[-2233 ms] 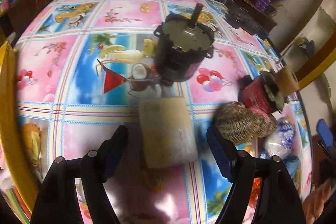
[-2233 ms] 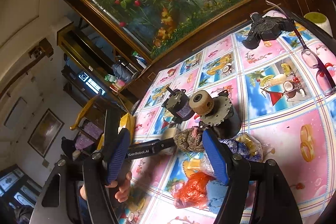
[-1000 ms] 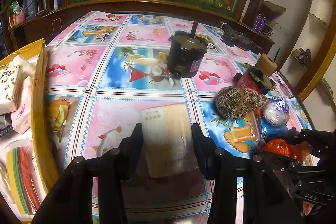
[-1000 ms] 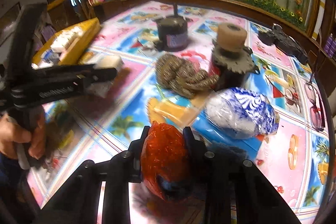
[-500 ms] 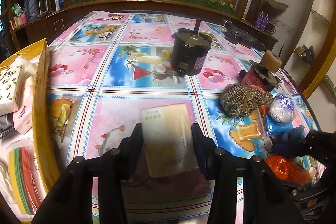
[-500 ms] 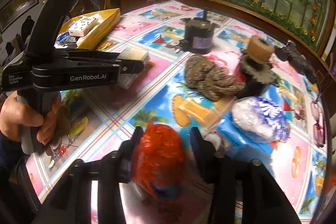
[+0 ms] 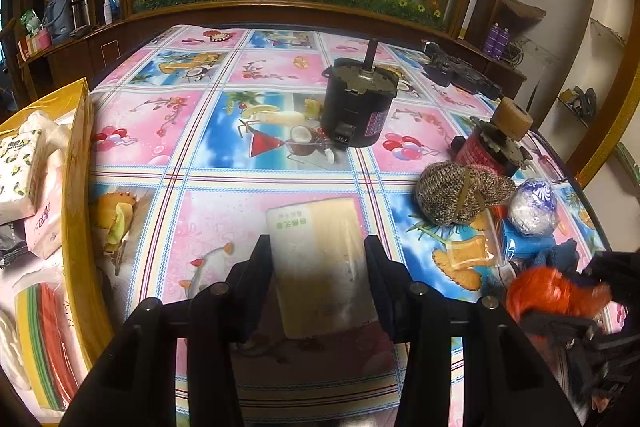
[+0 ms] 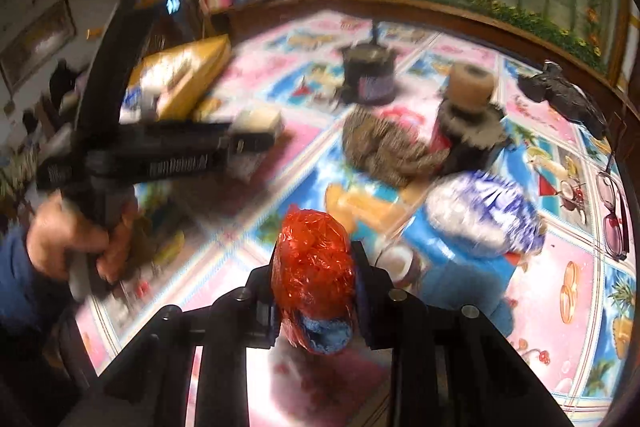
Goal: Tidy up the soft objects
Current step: 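Carry the beige pad and red mesh bag with both tools over the yellow box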
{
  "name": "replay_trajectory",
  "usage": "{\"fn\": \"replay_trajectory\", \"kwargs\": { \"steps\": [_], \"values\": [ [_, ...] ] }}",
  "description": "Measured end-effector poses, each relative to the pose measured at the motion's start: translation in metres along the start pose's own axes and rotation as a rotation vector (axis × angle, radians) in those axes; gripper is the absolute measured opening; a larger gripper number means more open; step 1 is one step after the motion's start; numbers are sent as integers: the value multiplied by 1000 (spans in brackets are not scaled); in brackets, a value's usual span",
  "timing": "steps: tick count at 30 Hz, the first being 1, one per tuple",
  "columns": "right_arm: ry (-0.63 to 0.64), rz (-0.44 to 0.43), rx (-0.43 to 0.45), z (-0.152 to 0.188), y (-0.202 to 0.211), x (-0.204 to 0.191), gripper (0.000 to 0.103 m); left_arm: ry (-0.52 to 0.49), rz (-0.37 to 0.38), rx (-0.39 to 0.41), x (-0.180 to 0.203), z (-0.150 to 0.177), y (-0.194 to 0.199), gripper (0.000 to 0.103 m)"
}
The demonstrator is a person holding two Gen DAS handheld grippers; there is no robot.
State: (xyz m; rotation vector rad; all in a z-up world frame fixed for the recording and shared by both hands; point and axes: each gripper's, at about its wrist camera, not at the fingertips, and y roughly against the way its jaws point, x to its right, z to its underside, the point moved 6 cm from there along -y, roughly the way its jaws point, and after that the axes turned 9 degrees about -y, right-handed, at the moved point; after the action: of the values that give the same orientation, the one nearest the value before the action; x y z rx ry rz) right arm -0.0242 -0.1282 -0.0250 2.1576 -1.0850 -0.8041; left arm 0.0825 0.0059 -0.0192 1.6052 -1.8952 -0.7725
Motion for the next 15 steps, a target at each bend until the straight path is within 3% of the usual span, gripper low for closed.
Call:
{"fn": "replay_trajectory", "kwargs": {
  "steps": [8, 15],
  "values": [
    [-78, 2, 111, -15, 10, 11, 31, -2, 9, 63, 3, -7, 16, 44],
    [-93, -11, 120, -18, 7, 10, 31, 29, 22, 126, 0, -10, 47, 44]
  ]
}}
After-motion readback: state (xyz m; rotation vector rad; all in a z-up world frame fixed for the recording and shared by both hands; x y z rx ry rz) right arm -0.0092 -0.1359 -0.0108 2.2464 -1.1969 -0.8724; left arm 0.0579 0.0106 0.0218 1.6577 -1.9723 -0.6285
